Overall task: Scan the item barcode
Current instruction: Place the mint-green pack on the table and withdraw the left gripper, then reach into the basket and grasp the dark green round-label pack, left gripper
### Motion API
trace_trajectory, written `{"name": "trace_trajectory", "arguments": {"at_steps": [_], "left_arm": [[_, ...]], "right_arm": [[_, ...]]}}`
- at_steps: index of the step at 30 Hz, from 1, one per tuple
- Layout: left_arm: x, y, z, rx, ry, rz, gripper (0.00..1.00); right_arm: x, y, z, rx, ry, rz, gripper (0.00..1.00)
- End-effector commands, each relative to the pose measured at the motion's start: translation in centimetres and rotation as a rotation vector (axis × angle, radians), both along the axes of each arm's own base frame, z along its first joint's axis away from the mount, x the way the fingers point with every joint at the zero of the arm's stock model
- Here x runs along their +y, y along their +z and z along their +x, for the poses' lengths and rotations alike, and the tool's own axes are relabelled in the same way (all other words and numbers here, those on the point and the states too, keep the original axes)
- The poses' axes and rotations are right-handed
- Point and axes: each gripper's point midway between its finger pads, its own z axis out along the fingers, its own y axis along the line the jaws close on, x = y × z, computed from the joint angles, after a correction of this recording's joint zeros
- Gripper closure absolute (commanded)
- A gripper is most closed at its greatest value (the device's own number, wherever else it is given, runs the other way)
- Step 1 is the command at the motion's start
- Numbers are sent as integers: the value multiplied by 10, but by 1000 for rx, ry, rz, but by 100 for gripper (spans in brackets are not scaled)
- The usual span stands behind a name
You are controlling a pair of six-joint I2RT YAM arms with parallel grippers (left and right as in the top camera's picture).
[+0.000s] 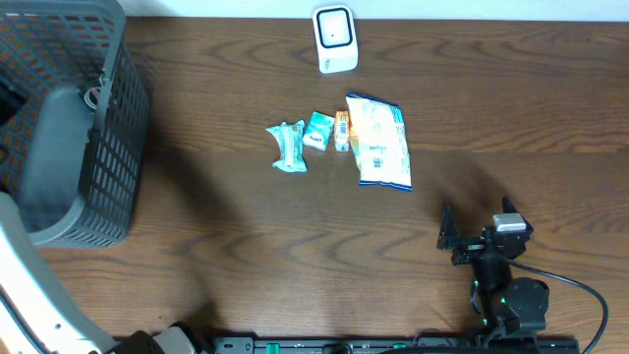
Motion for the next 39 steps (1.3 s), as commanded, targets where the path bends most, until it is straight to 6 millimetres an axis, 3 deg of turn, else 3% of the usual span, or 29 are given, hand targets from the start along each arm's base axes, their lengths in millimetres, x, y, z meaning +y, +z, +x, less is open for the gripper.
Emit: {"name": "trace_trajectory", "arguments": {"at_steps": [1, 6, 12, 20, 22, 25, 28, 34, 39], "left_arm": [[19, 1, -6, -4, 35, 9, 25], [36, -34, 3, 123, -27, 51, 25], [59, -72, 28, 200, -53, 23, 25], [77, -100, 72, 183, -79, 38, 0], [79, -98, 90, 115, -49, 14, 1], [76, -103, 105, 67, -22, -36, 2], [67, -121, 127, 62, -37, -66, 2], [49, -183, 153, 154, -90, -127, 2], [22, -220, 170, 210, -149, -166, 2]], "right_arm": [[-1, -1, 0, 0, 0, -3, 1], [-1, -1, 0, 0, 0, -3, 1], [-1, -1, 0, 0, 0, -3, 1], [-1, -1, 0, 0, 0, -3, 1], [-1, -1, 0, 0, 0, -3, 1], [-1, -1, 0, 0, 0, -3, 1], [-1, -1, 0, 0, 0, -3, 1], [-1, -1, 0, 0, 0, -3, 1], [-1, -1, 0, 0, 0, -3, 1]]}}
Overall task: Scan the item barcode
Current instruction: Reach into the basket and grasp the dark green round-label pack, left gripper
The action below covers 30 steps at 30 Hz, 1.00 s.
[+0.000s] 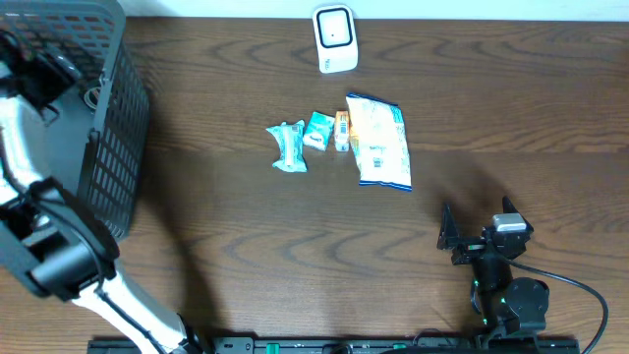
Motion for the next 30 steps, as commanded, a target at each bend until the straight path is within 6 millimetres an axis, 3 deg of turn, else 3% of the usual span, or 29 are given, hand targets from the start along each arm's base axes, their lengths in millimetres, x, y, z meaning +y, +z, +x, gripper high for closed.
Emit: {"name": "trace_trajectory", "arguments": {"at_steps": [1, 6, 12, 22, 30], "left_arm": [[-24, -13, 18, 8, -50, -27, 2], [-43, -41, 29, 47, -81, -54, 2], [-26, -76, 23, 137, -50, 26, 2], [-23, -126, 29, 198, -143, 79, 2], [-19, -123, 40, 157, -166, 126, 2]], "right_arm": [[-1, -1, 0, 0, 0, -3, 1], [-1, -1, 0, 0, 0, -3, 1], [-1, -1, 0, 0, 0, -3, 1], [-1, -1, 0, 0, 0, -3, 1], [-1, -1, 0, 0, 0, -3, 1]]}}
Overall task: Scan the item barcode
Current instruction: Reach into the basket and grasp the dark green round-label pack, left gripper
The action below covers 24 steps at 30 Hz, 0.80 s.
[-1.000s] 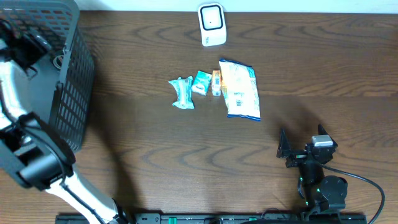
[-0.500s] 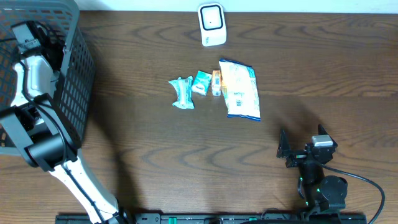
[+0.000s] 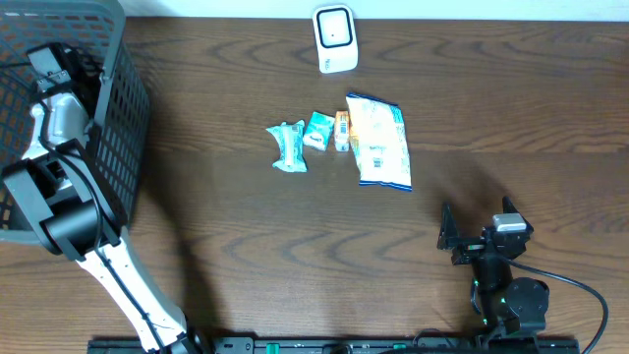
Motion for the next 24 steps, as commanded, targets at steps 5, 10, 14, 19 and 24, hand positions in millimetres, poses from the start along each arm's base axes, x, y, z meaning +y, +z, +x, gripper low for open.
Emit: {"name": "trace_trajectory", "arguments": {"at_steps": [5, 10, 14, 19, 24], "left_arm": [[-4, -19, 9, 5, -25, 12, 0], [-5, -26, 9, 13, -25, 8, 32], [-5, -25, 8, 16, -23, 6, 53], [4, -3, 1, -2, 28, -14, 55], [16, 32, -16, -13, 74, -21, 58]], "right_arm": [[-1, -1, 0, 0, -1, -3, 1], [-1, -1, 0, 0, -1, -3, 1], [-1, -1, 0, 0, -1, -3, 1], [-1, -1, 0, 0, -1, -3, 1], [-1, -1, 0, 0, -1, -3, 1]]}}
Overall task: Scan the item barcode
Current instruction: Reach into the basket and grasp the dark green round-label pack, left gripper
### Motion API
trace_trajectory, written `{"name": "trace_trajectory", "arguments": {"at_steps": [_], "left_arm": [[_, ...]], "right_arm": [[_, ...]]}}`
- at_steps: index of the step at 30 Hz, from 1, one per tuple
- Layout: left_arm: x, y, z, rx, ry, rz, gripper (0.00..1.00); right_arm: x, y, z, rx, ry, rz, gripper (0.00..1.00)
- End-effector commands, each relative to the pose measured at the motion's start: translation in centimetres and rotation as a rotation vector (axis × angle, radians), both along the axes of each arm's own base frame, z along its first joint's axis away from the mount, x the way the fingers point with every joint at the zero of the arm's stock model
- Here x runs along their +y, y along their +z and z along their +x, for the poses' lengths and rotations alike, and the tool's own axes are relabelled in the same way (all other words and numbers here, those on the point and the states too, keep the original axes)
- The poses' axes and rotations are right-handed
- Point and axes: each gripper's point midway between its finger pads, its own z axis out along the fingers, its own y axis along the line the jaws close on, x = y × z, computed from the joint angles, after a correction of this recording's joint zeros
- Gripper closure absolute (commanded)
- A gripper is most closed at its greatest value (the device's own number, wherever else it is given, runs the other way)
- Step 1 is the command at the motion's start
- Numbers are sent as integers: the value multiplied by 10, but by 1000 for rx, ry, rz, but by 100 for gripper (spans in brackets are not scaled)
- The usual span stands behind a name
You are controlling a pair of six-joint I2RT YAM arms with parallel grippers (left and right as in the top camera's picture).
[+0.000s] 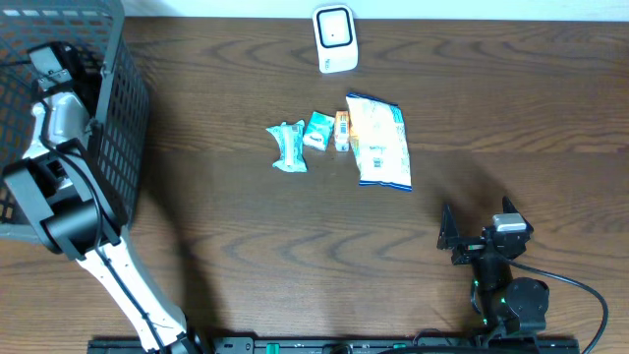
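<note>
The white barcode scanner (335,37) stands at the back edge of the table. Several packets lie in the middle: a crumpled teal packet (288,147), a small teal packet (318,130), a small orange box (342,129) and a large white-and-blue bag (379,142). My left arm reaches into the dark mesh basket (123,118) at the far left. The left gripper (69,64) is at its top end near the basket's right wall, and its fingers are not readable. My right gripper (452,236) rests near the front right, far from the packets.
The basket fills the left side of the table, with something pale (93,96) against its inner wall. A black cable (580,290) curls by the right arm's base. Bare wood lies between the packets and both arms.
First the left arm showed only as a pale bulk low at the left, over the basket. Later it stood high over the basket's left side, its gripper at the top-left corner. Then the gripper was inside the basket near its right wall, where it still is. The right arm and packets stayed put.
</note>
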Motion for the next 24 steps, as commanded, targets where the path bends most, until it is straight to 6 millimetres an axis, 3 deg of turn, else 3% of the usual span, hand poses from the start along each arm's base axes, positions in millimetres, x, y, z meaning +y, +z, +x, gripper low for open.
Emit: {"name": "trace_trajectory", "arguments": {"at_steps": [1, 6, 8, 14, 15, 19, 22, 24], "left_arm": [[17, 42, -16, -33, 64, -3, 58], [25, 93, -39, -76, 154, -31, 58], [24, 132, -53, -121, 197, -39, 58], [3, 222, -82, -255, 248, -47, 58], [-7, 246, -91, -304, 273, -74, 58], [-46, 306, -116, -446, 286, -233, 58], [-82, 343, -130, -527, 196, -335, 58], [-104, 356, -138, -544, 134, -370, 58]], "right_arm": [[-1, -1, 0, 1, 0, -3, 1], [-1, -1, 0, 1, 0, -3, 1], [-1, -1, 0, 1, 0, -3, 1], [-1, -1, 0, 1, 0, -3, 1], [-1, -1, 0, 1, 0, -3, 1], [-1, -1, 0, 1, 0, -3, 1], [-1, -1, 0, 1, 0, -3, 1], [-1, -1, 0, 1, 0, -3, 1]]}}
